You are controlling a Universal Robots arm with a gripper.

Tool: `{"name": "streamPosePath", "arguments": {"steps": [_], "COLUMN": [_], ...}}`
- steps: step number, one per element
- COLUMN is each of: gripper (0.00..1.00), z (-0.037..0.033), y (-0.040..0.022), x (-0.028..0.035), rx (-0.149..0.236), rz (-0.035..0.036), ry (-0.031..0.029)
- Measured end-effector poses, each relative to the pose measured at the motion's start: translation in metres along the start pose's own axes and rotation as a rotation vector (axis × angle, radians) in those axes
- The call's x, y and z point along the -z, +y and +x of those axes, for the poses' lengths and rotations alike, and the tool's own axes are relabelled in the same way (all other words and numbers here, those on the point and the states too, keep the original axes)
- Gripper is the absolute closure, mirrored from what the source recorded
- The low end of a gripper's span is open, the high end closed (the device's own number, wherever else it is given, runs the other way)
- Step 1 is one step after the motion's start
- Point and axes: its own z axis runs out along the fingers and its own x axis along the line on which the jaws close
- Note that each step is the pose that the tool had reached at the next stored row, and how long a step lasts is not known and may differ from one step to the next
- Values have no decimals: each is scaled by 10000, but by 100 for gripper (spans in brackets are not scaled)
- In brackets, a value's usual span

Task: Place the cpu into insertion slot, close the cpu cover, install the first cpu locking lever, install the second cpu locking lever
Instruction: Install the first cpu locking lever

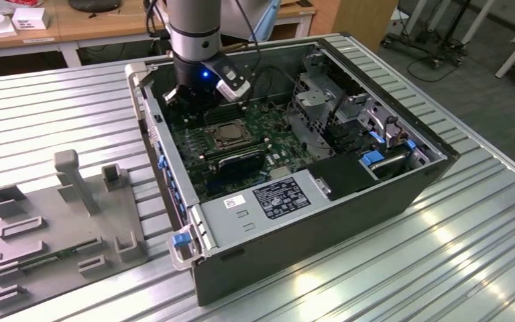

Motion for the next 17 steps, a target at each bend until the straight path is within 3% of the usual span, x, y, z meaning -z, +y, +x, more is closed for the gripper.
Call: {"name": "streamPosePath", "arguments": {"steps": [4, 14, 15, 16, 17], "gripper": [90, 90, 90, 90, 90], "z": [1, -9, -10, -10, -9], "y": [3, 31, 31, 31, 31], "x": [26, 260, 264, 263, 263], "rx": [-1, 0, 0, -2, -7], "rz": [1, -3, -16, -93, -215], "ry": [1, -2, -3, -11, -20]}}
